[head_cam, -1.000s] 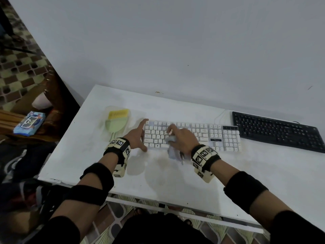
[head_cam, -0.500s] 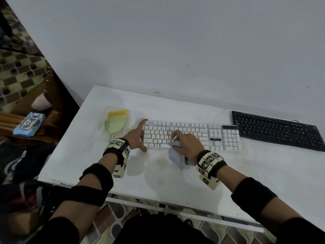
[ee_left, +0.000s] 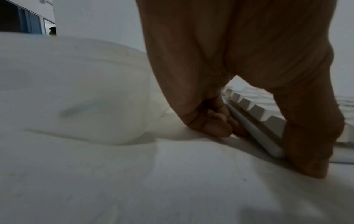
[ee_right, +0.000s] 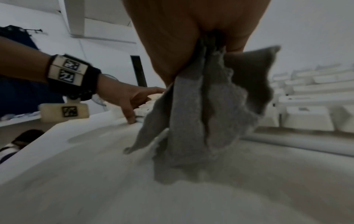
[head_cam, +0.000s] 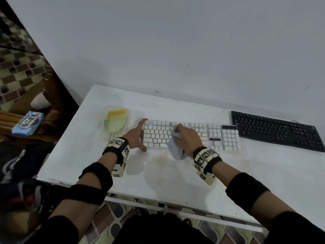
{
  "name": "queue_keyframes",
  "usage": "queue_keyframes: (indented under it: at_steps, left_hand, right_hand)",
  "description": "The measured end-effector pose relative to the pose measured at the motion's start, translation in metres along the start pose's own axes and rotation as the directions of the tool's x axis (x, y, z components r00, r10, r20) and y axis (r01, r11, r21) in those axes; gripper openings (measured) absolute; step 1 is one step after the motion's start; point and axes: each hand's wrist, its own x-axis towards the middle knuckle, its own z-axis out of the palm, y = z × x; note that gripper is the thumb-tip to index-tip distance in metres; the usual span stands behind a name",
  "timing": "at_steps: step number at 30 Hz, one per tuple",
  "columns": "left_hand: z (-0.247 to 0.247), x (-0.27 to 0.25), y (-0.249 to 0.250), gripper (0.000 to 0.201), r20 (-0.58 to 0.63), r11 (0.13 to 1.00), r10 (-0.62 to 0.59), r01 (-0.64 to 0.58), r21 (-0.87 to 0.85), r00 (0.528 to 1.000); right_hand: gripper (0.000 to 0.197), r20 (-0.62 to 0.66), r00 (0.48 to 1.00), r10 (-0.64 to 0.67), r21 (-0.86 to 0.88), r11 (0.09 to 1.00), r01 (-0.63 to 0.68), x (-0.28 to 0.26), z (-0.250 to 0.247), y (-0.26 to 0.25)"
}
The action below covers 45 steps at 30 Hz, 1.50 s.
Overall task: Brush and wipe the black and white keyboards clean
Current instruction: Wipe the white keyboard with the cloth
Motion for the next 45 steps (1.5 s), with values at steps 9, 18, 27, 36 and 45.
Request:
queue_keyframes:
  at_steps: [9, 18, 27, 36, 45]
  left_hand:
    - [0.0, 0.001, 0.0, 0.143, -0.007, 1.0, 0.002, -0.002, -0.002, 1.0]
    - [0.0, 0.002, -0.001, 0.142, -0.002, 1.0, 0.001, -0.001, -0.006, 1.0]
    - [0.0, 0.001, -0.001, 0.143, -0.004, 1.0, -0.001, 0.001, -0.012, 1.0]
    - [0.0, 0.0, -0.002, 0.143, 0.001, 1.0, -0.005, 0.005, -0.012, 1.0]
    - [0.0, -0.001, 0.0, 0.142, -0.008, 1.0, -0.004, 0.004, -0.011, 1.0]
  right_hand:
    - [0.03, -0.036, 0.996, 0.08, 0.084, 0.993, -0.077, 0.025, -0.029, 0.014]
    - [0.015, 0.007, 0.995, -0.098, -0.114, 0.989, 0.098, 0.006, -0.014, 0.015]
    - [0.027, 0.033, 0.999, -0.026, -0.074, 0.997, 0.028, 0.01, -0.028, 0.024]
    - [0.02, 0.024, 0.998, -0.055, -0.087, 0.995, 0.056, -0.009, -0.018, 0.023]
    - [0.03, -0.093, 0.992, 0.089, 0.051, 0.995, -0.085, 0.026, -0.048, 0.033]
